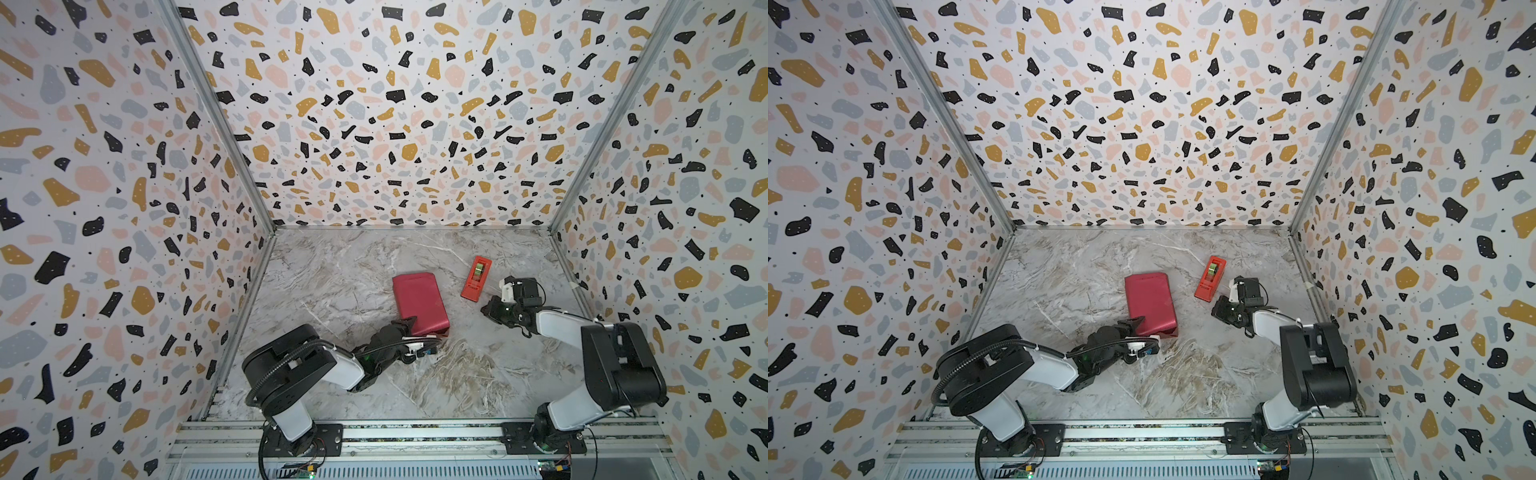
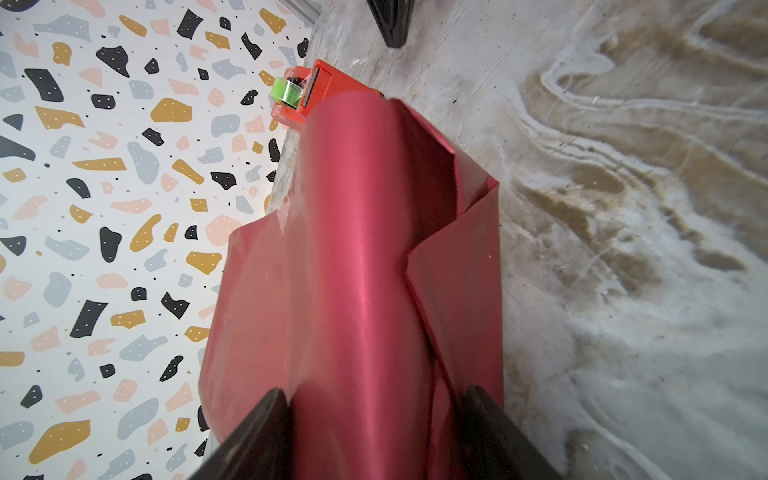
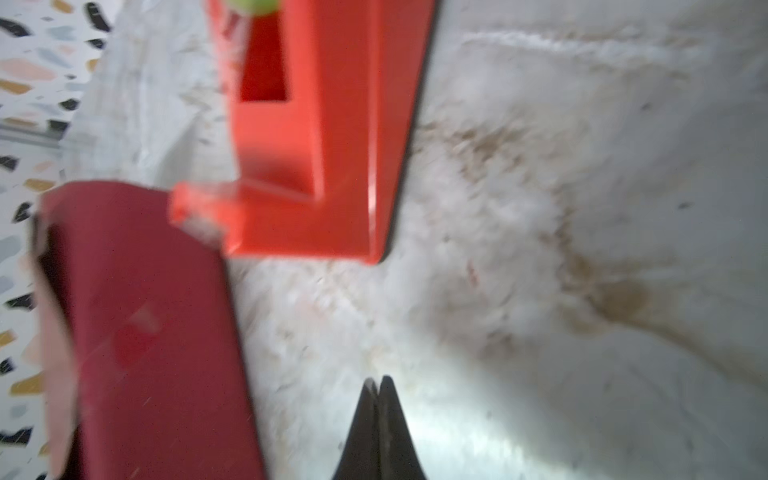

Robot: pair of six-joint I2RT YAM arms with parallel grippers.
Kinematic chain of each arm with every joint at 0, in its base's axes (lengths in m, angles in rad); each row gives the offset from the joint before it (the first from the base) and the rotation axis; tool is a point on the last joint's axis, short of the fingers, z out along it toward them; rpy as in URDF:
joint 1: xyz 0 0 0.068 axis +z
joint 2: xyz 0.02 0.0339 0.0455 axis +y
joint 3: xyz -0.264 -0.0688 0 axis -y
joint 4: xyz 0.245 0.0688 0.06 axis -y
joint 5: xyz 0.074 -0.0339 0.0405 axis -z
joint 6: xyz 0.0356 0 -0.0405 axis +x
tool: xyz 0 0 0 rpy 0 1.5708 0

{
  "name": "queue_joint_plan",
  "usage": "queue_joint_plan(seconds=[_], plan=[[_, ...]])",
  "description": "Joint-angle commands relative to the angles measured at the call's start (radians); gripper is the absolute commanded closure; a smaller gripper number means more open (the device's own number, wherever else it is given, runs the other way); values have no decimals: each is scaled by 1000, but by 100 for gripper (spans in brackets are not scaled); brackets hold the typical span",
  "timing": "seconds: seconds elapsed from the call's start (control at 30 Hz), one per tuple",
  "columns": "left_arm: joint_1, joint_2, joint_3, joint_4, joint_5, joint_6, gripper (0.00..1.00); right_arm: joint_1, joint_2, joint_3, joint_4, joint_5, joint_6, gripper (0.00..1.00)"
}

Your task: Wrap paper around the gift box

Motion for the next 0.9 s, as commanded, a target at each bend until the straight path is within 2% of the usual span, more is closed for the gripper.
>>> queue_joint_plan(seconds=[0.0,0.17,0.33,0.53,0.87], plan=[[5,8,6,-59,16,-16,34,14,-144,-62,-4,-183,-66,100],[7,14,6,-63,15,-14,34,60,-271,-169,55,-357,-87,100],[7,17,11,-67,14,-13,34,176,-285,-229,185,-410,-63,100],[7,14,8,-71,12,-14,34,292,-211,-266,371,-415,29,100],[7,13,9,-70,13,-14,34,369,-118,-283,532,-391,107,100]])
